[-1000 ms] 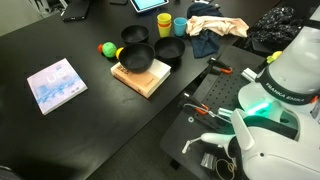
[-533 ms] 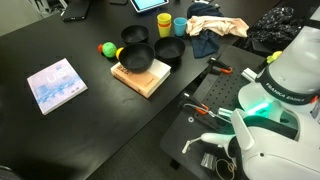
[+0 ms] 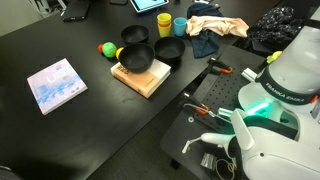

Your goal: Remove the black bowl from the top of the orange book and put it on the bowl at the back then open the book.

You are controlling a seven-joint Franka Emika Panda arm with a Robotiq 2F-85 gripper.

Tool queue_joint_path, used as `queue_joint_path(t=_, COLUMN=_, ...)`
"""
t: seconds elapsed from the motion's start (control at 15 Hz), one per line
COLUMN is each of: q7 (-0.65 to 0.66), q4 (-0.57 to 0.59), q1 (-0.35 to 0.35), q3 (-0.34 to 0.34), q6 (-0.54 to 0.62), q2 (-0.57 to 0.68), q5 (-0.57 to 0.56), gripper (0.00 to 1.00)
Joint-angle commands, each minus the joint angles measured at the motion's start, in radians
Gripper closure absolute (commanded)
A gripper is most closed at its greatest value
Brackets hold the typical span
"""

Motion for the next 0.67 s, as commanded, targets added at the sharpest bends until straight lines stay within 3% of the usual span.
queue_joint_path(t=0.0, q7=-0.002, q4=-0.002, q1=-0.014, q3=0.003, q6=0.102, q2=0.154, q5=0.004, gripper=0.00)
queue_joint_path(t=0.13, q7=0.042, q4=0.018, q1=-0.024, q3=0.014, q6=0.147, q2=0.255, q5=-0.007, gripper=0.00)
queue_joint_path(t=0.6, q7=0.061, q4=0.029, q1=-0.037, q3=0.015, q6=0.482, q2=0.554, q5=-0.070, gripper=0.00)
